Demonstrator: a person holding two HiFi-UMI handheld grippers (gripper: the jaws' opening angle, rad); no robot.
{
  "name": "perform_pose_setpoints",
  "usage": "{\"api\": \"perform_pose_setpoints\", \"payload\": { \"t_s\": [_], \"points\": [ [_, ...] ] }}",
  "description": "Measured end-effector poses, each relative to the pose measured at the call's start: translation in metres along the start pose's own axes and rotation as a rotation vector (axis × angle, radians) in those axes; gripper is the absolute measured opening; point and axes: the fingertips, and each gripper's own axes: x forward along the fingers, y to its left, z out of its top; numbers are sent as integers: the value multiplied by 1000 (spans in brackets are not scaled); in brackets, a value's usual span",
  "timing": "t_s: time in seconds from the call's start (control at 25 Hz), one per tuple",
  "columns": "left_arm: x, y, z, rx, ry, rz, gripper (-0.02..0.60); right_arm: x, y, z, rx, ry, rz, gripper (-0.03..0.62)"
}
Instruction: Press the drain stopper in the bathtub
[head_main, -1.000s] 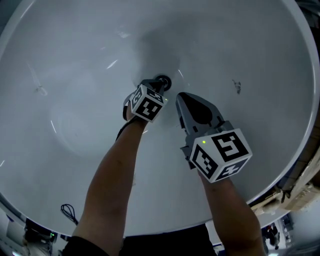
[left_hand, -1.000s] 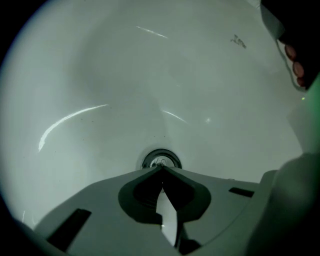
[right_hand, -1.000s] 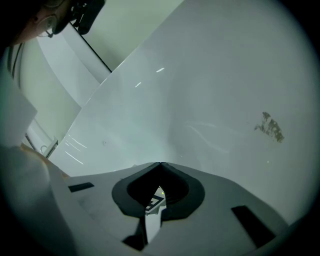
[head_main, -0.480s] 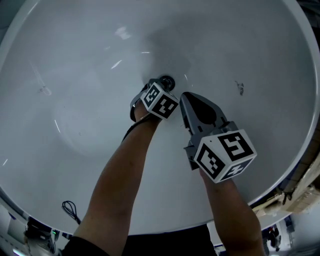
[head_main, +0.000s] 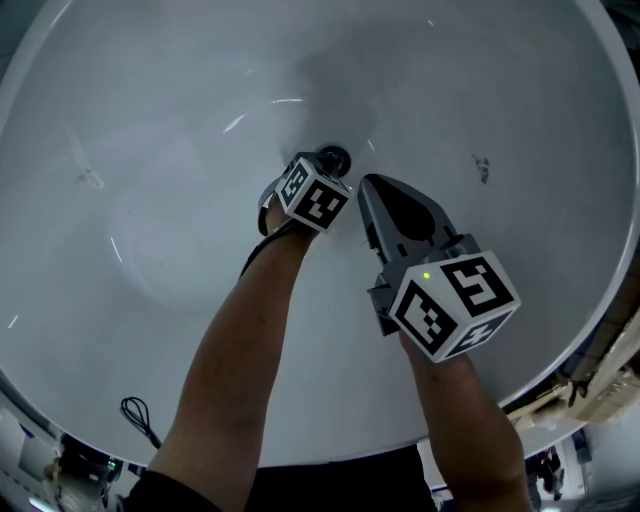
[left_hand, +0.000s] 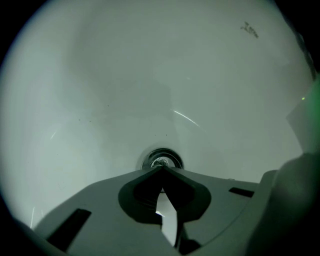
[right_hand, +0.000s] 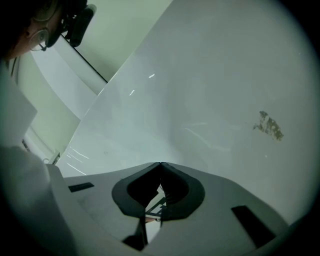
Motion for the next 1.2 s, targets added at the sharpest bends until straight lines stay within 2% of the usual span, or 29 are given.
{"api": "perform_pose_setpoints", "payload": {
  "t_s": [0.12,0.32,0.48,0.6,0.68,0.84,0.96,1.12,1.2],
  "points": [
    [-6,0,0,-43,-12,-9,15,-2,-8,0,16,2,-47,14],
    [-13,-3,-4,-43,-28,-6,17,-7,-9,7,57,-27,-52,15],
    [-23,-9,-1,-78,-18,-16,15,-10,-4,17,-1,-59,-54,14],
    [-47,-19,4,-15,-45,6,15,-20,-2,16,-70,-61,-76,14],
    [-71,-19,11,-13,-89,15,15,-26,1,15,-100,-60,-80,14],
    [-141,-18,18,-161,-238,10,15,-58,20,16,-52,-71,-82,14],
    [-199,-25,12,-220,-298,29,15,-92,52,21,-62,-65,-83,14],
    [-263,-47,5,-191,-302,48,15,-133,115,20,-143,-23,-10,14],
    [-301,-58,14,-178,-342,50,15,-153,139,20,-166,2,5,14]
  ]
}}
